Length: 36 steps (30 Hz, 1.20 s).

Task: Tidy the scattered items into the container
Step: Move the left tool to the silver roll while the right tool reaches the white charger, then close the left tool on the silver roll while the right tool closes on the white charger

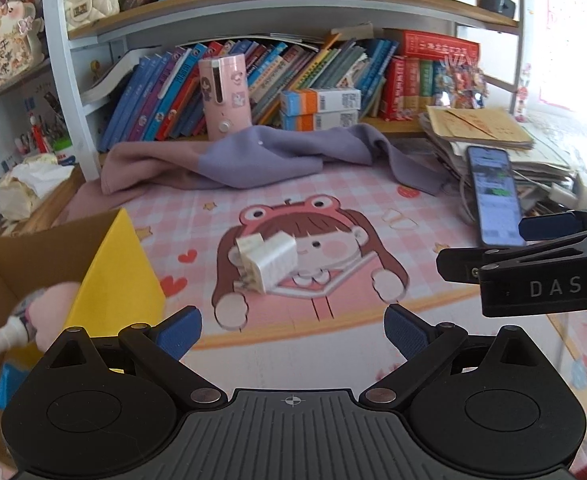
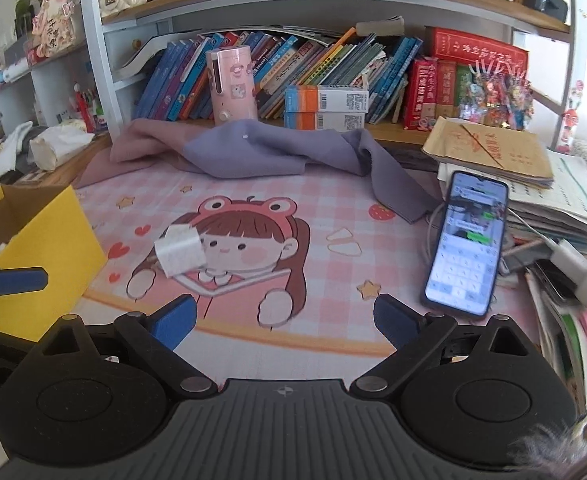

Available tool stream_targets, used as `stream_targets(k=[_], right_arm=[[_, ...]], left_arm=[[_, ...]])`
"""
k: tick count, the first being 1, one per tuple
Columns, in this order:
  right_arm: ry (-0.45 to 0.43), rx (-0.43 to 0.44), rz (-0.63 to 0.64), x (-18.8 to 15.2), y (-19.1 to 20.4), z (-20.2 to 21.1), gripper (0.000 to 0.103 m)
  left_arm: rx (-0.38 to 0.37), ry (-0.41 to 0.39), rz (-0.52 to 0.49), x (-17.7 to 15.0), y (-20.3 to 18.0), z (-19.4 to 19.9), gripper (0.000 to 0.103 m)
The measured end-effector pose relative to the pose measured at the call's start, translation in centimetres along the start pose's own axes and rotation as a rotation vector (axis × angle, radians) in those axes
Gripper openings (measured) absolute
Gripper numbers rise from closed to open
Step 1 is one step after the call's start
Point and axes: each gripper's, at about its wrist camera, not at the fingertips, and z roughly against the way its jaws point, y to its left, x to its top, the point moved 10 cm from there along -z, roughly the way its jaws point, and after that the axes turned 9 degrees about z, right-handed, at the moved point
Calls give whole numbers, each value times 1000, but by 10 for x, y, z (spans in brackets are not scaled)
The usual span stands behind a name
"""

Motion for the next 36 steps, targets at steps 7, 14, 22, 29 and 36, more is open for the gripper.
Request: stream_targets(k=[7, 14, 22, 29, 36], right_arm=[[-44, 43, 2, 33, -12, -29, 96], [-57, 86, -17, 55, -11, -57, 96], [-48, 115, -26, 64, -9, -79, 96], [-14, 126, -31, 61, -14, -93, 96], [5, 135, -27, 61, -17, -105, 96]], left_arm=[[33, -35, 34, 24, -3, -29, 96], [104, -21, 84, 37, 3, -72, 96], [142, 7, 162, 40, 11, -112, 96], [143, 65, 158, 37, 5, -140, 88], [164, 127, 178, 21, 13, -152, 55]])
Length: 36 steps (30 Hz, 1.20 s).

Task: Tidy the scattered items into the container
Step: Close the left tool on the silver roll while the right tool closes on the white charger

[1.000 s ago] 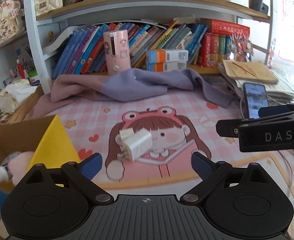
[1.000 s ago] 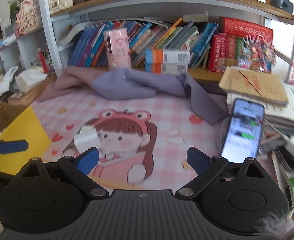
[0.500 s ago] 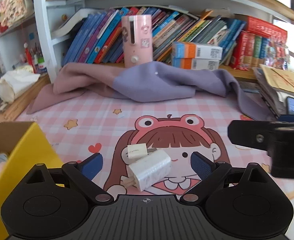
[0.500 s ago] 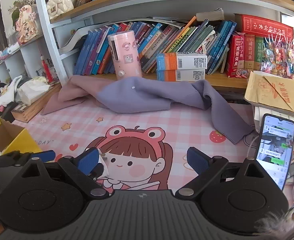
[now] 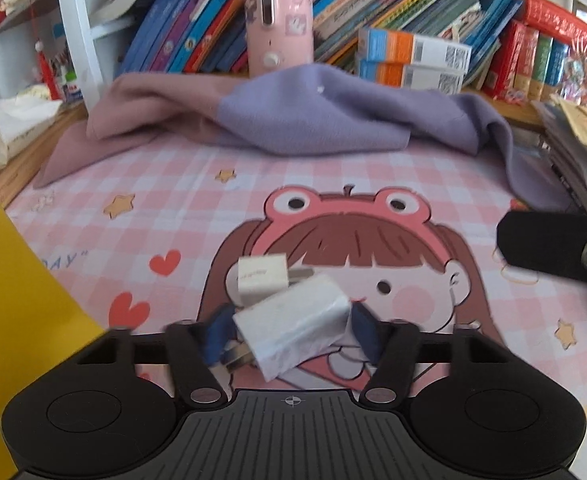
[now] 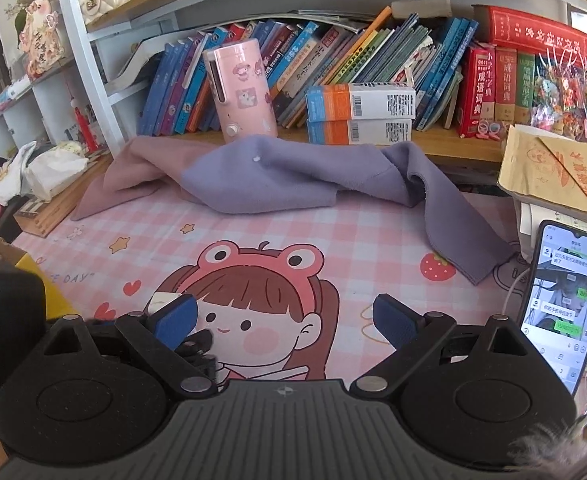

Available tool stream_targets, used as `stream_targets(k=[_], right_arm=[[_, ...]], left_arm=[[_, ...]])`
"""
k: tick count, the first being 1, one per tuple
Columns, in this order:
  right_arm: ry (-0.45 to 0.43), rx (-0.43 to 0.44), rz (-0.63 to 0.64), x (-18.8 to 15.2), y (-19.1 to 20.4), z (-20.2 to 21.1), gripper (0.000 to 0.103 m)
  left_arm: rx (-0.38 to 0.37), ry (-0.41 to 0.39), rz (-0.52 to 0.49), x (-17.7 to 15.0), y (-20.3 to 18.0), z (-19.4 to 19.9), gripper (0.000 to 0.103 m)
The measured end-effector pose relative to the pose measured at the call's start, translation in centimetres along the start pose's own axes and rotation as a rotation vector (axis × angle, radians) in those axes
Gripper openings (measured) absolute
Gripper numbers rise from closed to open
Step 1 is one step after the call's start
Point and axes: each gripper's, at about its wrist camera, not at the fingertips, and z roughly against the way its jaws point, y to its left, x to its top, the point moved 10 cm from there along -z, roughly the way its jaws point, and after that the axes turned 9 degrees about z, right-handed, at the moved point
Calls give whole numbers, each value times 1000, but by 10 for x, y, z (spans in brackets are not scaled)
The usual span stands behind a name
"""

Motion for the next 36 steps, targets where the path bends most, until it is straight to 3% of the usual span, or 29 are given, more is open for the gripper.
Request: stream_targets(k=[11, 17, 22, 25, 31, 36], right_arm=[[22, 79, 49, -1, 26, -39, 96], [46, 197, 192, 1, 70, -70, 86], [62, 252, 275, 3, 100, -91, 69], [80, 241, 321, 0, 110, -105, 65], [91, 207, 341, -14, 112, -117, 43], [91, 198, 365, -18, 111, -113, 42]], left_arm=[[-28, 66, 18, -22, 25, 25, 54], [-23, 79, 2, -41, 37, 49, 54], [-12, 95, -20, -56, 41, 59, 54], [-9, 81, -24, -56, 44, 66, 54], [-14, 66, -26, -56, 48, 78, 54], [-26, 69, -27, -57, 49, 83, 54]])
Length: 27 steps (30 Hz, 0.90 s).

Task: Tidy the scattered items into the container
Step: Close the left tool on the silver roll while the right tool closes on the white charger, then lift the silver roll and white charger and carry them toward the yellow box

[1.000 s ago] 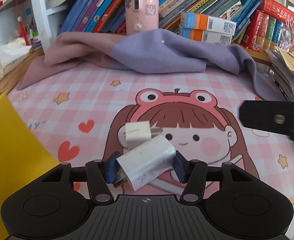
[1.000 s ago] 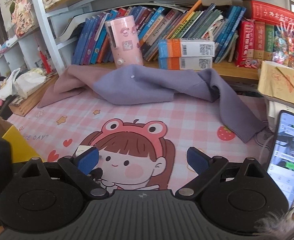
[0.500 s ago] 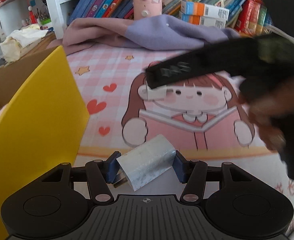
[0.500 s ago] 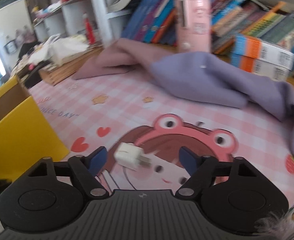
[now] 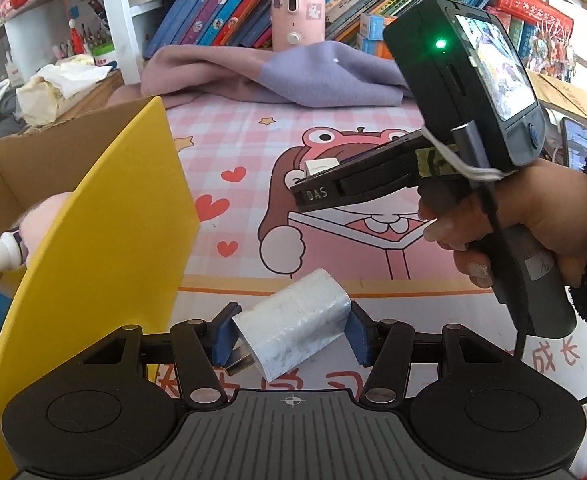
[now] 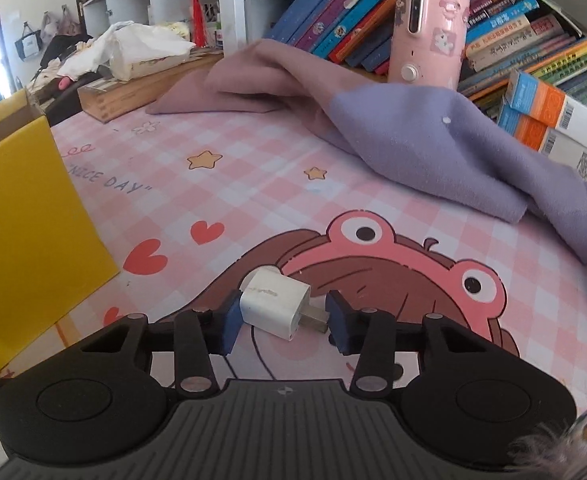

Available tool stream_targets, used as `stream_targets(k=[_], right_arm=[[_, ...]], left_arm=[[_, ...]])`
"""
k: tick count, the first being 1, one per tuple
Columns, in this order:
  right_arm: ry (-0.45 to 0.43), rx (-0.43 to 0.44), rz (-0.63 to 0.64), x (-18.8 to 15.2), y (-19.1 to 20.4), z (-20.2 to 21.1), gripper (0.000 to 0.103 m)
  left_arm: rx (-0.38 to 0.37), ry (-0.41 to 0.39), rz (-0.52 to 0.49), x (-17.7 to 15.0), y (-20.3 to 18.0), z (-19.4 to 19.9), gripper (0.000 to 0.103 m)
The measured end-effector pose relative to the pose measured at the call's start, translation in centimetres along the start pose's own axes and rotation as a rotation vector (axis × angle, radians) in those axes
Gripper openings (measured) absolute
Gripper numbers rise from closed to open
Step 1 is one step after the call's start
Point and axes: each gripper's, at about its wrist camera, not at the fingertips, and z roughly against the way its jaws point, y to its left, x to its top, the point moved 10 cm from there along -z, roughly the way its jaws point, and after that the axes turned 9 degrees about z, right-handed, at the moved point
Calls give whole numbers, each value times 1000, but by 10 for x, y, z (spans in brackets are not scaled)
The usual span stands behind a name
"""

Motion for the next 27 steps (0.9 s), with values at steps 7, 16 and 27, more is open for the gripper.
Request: stream_targets(k=[7, 16, 27], right_arm=[[-4, -10, -45, -13, -10, 34, 42], [1, -35, -75, -35, -8, 74, 42], [4, -87, -156, -57, -2, 123, 42]], left_arm=[[-34, -20, -23, 4, -8, 10, 54], [-58, -43, -38, 4, -16, 24, 54], [-109, -64, -55, -2, -13, 50, 54]])
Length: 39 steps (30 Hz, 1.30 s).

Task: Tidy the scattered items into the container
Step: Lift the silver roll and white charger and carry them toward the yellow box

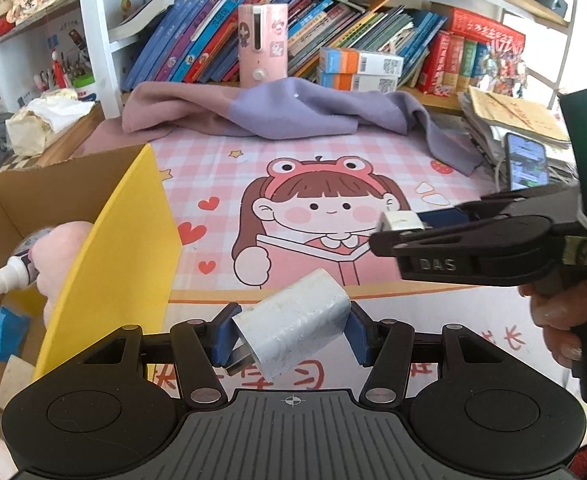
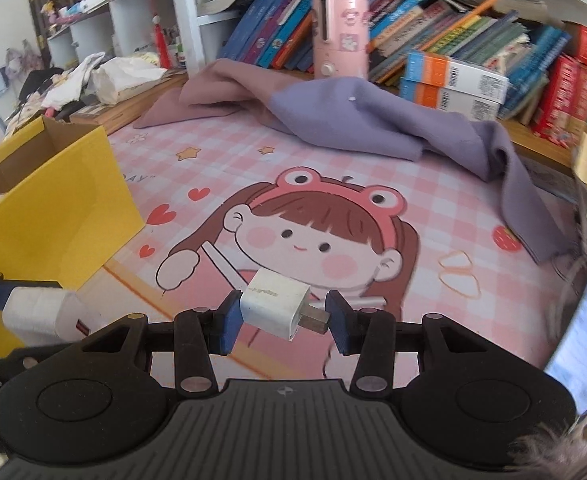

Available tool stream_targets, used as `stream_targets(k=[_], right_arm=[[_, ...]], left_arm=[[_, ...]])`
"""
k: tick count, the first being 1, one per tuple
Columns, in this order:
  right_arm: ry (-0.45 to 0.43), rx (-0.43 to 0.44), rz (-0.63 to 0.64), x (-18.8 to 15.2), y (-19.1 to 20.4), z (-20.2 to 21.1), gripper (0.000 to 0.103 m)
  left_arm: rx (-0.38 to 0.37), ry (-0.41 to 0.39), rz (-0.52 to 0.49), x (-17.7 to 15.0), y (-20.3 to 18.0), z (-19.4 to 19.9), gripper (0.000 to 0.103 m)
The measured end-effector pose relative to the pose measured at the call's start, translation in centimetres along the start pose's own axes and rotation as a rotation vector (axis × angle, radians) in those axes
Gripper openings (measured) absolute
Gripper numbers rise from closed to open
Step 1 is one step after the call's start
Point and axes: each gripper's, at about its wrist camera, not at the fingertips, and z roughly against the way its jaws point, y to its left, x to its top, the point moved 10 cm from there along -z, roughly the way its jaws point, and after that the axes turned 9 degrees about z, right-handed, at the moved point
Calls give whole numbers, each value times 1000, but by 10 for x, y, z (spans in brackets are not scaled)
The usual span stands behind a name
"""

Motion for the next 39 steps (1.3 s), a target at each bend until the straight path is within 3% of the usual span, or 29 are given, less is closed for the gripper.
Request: stream_targets(k=[6, 14, 24, 39], right_arm=[[30, -28, -56, -21, 7, 34, 42], [-8, -103, -68, -23, 23, 78, 42], [-5, -193, -96, -36, 46, 108, 42], [-9, -208, -106, -60, 127, 144, 42]], left_arm=[[-53, -9, -12, -6, 2, 20, 54], [-144, -39, -14, -7, 0, 45, 54], [-226, -56, -61, -22, 3, 69, 54], [-259, -50, -12, -75, 54, 127, 54]])
